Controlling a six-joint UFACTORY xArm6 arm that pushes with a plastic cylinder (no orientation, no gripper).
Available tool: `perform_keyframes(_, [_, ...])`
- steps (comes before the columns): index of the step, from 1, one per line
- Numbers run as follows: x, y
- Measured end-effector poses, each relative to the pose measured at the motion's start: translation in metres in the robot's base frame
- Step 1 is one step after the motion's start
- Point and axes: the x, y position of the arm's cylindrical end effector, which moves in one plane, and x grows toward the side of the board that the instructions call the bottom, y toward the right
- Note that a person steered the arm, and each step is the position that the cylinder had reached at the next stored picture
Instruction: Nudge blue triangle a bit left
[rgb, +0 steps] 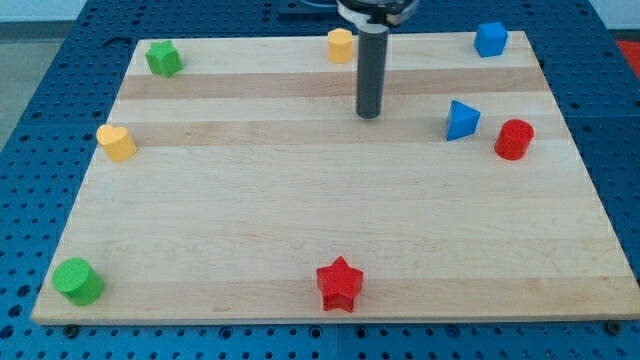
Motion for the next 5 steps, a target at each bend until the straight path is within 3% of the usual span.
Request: perform_keyframes(5, [-0.009, 0.093])
